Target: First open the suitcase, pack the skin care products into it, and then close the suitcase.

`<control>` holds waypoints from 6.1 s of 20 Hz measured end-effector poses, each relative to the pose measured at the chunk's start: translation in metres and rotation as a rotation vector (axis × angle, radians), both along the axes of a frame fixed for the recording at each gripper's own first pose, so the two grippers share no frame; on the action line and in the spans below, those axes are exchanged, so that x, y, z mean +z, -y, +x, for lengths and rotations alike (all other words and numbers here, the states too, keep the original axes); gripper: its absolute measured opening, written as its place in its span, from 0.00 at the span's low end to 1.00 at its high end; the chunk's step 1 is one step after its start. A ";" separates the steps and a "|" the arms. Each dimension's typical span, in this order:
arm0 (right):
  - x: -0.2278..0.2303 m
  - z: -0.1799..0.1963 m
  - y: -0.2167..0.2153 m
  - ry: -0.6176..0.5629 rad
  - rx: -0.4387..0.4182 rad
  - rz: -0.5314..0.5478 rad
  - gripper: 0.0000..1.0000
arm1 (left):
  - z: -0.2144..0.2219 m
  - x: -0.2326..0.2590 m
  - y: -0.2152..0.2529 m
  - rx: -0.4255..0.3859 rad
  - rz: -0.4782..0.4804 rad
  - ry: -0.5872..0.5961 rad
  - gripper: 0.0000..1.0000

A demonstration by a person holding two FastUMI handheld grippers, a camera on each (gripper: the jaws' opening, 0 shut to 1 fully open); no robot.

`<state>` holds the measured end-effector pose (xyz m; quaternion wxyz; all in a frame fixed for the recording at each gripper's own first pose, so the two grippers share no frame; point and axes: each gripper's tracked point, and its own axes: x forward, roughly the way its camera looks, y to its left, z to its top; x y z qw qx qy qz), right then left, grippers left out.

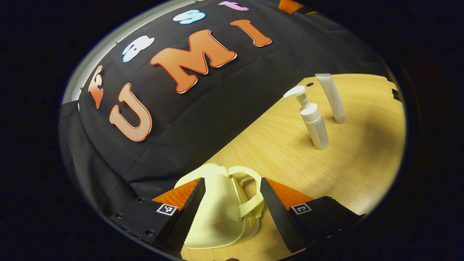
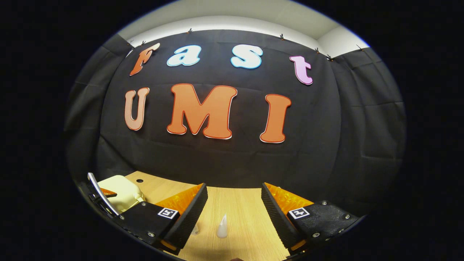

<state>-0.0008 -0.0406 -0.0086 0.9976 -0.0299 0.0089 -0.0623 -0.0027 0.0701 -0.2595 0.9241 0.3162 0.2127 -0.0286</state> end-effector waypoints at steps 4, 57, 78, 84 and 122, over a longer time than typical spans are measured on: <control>-0.004 -0.001 -0.009 -0.008 0.023 -0.013 0.95 | -0.002 -0.016 -0.004 -0.013 0.082 -0.040 0.98; -0.006 0.014 -0.048 -0.037 0.039 -0.030 0.95 | 0.004 0.129 -0.263 0.493 -0.423 0.249 0.09; 0.002 0.025 -0.106 -0.060 -0.011 -0.035 0.95 | -0.044 -0.029 -0.490 0.787 -0.526 -0.002 0.09; -0.001 0.020 -0.108 -0.079 -0.058 -0.043 0.95 | -0.008 -0.056 -0.502 0.812 -0.419 -0.087 0.21; -0.032 0.041 -0.014 -0.055 0.033 -0.018 0.95 | 0.114 0.256 0.005 0.194 -0.572 0.464 1.00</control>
